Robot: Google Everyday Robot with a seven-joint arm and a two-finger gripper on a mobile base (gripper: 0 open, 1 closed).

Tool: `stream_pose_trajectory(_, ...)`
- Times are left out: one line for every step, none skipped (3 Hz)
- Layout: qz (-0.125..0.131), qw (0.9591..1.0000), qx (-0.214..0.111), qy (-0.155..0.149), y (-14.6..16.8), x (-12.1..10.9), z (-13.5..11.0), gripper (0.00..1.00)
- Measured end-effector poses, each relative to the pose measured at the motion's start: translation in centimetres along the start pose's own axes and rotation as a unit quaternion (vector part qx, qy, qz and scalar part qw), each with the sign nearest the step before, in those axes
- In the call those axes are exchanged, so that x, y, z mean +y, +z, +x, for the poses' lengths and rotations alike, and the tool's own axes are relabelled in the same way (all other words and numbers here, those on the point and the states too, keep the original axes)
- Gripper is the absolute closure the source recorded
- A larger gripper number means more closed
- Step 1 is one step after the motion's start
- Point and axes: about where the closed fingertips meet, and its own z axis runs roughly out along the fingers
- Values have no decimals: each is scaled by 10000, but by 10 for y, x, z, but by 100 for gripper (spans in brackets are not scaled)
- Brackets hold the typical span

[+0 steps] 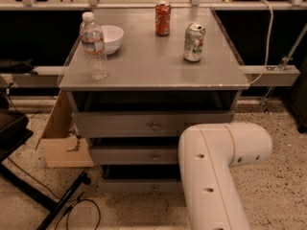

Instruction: Open bottom drawer

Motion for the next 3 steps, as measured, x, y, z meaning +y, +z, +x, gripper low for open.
stream_pose_trajectory(0, 10000, 0, 0, -2, 0, 0, 100)
stream_pose_trajectory(-192, 9996, 135, 140, -4, 20, 18, 100)
stream_pose_trajectory(-192, 9996, 135, 140, -7, 20, 15, 100)
